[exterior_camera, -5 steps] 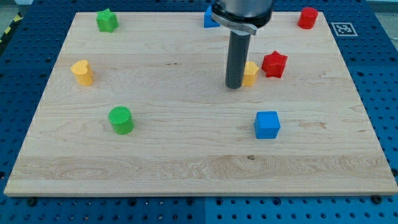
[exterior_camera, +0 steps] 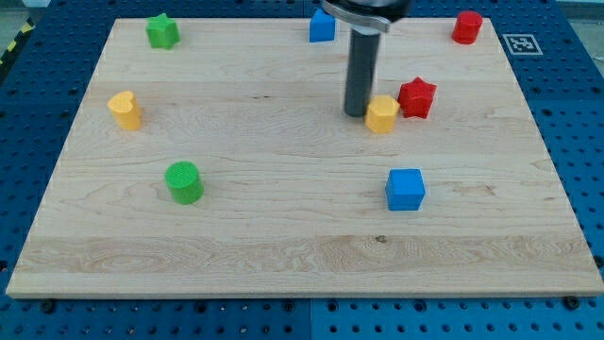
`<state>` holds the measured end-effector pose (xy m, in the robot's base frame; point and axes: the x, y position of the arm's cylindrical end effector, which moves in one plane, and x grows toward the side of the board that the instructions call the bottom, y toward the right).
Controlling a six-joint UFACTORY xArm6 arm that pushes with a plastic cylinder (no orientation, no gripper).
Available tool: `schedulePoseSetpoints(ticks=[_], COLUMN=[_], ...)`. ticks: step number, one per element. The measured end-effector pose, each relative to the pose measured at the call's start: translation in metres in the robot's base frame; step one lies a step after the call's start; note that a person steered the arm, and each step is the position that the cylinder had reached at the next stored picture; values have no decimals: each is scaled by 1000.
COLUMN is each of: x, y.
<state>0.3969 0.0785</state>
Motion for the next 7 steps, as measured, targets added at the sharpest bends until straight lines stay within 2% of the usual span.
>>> schedulePoseSetpoints(ticks=[2, 4, 6, 7], x=[35, 57, 52, 45], y=[51, 73, 115, 119])
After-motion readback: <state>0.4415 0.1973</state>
